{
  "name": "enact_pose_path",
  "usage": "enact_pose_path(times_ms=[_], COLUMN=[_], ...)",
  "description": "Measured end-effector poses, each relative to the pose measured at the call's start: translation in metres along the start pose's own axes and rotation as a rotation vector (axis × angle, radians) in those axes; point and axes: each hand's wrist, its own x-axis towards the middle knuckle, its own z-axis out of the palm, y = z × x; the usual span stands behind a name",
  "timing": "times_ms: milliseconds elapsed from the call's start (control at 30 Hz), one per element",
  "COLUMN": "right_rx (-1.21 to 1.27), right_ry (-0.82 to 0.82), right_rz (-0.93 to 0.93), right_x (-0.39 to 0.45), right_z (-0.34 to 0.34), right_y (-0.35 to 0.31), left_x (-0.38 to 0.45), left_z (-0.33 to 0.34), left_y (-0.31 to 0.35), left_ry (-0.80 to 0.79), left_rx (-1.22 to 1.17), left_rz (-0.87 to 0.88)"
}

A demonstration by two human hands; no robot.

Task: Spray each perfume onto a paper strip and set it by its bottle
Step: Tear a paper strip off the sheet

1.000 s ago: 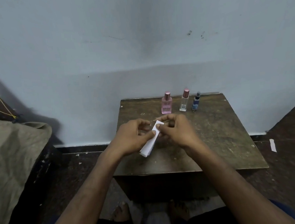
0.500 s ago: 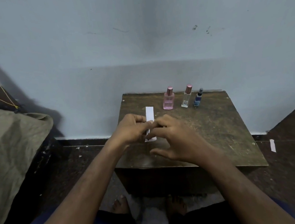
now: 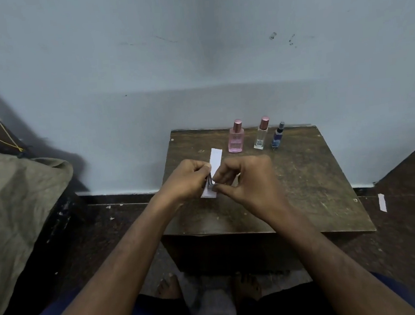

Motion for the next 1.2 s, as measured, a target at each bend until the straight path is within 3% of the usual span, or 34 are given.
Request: enact_pose_path(times_ms=[167,567,733,933,1033,1200], right_rx=[0.092,0.249,0.171,0.209,0.228,0.092], right_ry=[0.004,-0.055,0.067,0.192,0.146,0.089], right_rz=[0.147,0.207,0.238,0.299,0.262,0.053], right_x=[0.000,-0.001,0.003,0.004,0.002,0.000], right_z=[-0.005,-0.014,-0.010,-0.011,-0.007,-0.002], right_y=[-0.002,-0.003,0.004,0.005,0.001,0.000], left_x=[-0.002,-0.005,-0.005,-0.011,-0.014,-0.012], left_z=[0.001,0.004,0.006,0.005,0.008,0.007], left_y=[0.003,0.005,0.006,0.011,0.014,0.010], left_ry=[-0.014,-0.013,-0.044,-0.030,-0.017,0.123], left_rx=[0.010,0.030,-0.069,-0.018,-0.033,0.200], left_rz=[-0.009,-0.009,-0.015,-0.046,-0.033,0.068])
